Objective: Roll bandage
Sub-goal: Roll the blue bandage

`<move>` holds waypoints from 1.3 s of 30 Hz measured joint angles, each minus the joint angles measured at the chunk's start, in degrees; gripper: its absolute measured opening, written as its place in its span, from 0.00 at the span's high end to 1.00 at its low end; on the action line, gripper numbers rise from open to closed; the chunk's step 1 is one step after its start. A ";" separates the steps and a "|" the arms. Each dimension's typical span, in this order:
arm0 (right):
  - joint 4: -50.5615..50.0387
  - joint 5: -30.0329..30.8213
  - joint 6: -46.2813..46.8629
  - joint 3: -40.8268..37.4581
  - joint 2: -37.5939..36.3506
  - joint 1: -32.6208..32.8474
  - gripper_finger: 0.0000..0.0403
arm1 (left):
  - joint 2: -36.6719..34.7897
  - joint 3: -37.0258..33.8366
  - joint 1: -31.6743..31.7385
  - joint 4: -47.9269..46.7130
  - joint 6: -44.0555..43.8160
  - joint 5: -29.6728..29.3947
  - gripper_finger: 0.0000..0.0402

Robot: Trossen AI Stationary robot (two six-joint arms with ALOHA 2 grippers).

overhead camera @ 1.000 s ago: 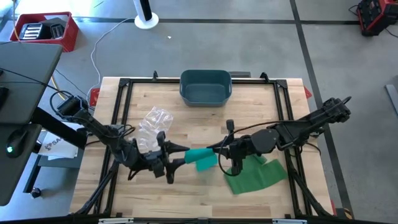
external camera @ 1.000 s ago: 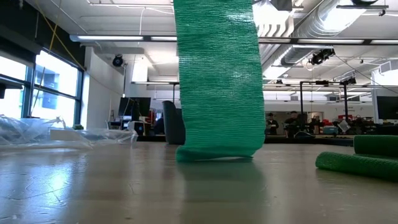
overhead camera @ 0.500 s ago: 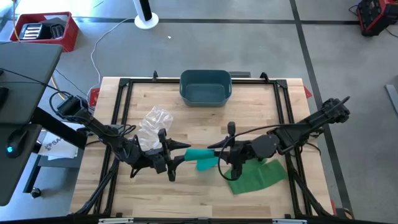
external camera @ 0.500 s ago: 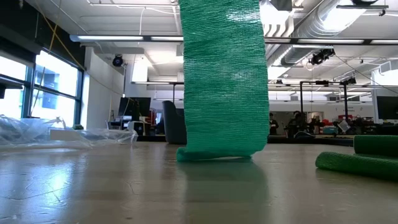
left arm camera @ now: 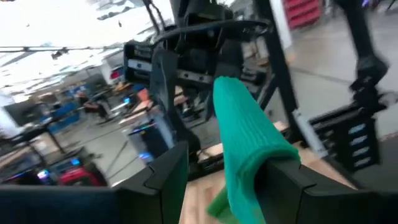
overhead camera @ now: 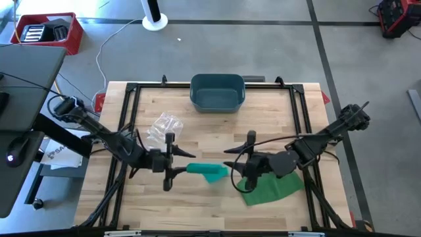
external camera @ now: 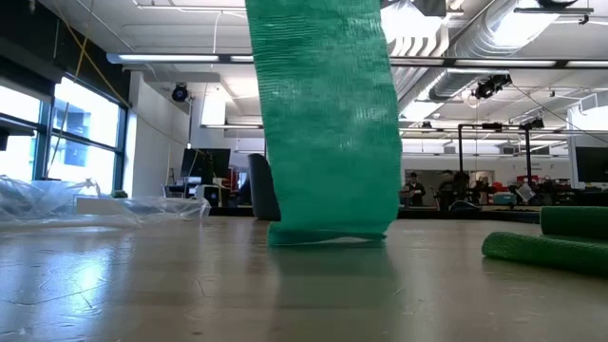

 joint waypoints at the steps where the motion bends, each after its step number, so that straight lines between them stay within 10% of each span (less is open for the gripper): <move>1: -0.19 -0.83 1.10 0.00 0.00 0.15 0.58 | -0.54 -0.86 0.33 0.82 -0.36 0.28 0.61; 13: 5.14 -4.54 10.40 0.00 4.83 -2.15 0.58 | -1.62 -6.89 3.02 13.39 -2.84 7.40 0.61; 25: 9.84 3.90 -4.70 0.00 7.37 -2.52 0.97 | -1.60 -6.89 3.16 12.50 -9.62 8.92 0.61; 39: 14.18 7.32 -27.45 0.11 7.37 -1.35 0.99 | 0.90 -6.86 6.65 8.96 -19.84 14.60 0.61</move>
